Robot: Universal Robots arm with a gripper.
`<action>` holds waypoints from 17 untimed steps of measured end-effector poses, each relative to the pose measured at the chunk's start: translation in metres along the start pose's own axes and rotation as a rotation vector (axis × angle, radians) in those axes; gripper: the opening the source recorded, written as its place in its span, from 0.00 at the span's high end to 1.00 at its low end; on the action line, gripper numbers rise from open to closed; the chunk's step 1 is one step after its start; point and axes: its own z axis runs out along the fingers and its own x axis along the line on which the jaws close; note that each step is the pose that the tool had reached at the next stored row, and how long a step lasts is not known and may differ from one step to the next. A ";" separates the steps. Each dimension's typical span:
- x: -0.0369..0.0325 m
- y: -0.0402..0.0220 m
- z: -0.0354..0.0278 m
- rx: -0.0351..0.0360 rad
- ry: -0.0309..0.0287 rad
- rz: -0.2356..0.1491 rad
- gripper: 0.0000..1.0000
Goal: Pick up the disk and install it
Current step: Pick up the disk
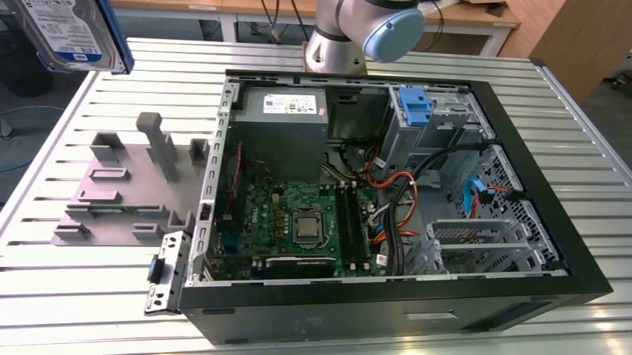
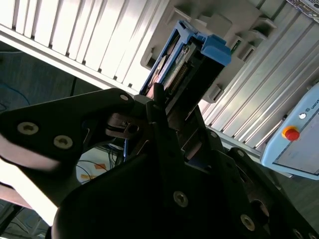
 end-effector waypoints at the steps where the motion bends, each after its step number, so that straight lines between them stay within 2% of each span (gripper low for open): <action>1: -0.0001 0.0000 -0.0014 0.0000 0.0000 0.000 0.65; 7: -0.0006 0.0001 -0.0083 0.0000 0.0001 0.000 0.65; 10: -0.0006 0.0001 -0.0087 0.0001 -0.0001 0.000 0.65; 12: -0.0007 0.0002 -0.0115 0.0000 0.0000 0.000 0.65; 17: -0.0007 0.0002 -0.0118 0.0000 0.0000 0.000 0.65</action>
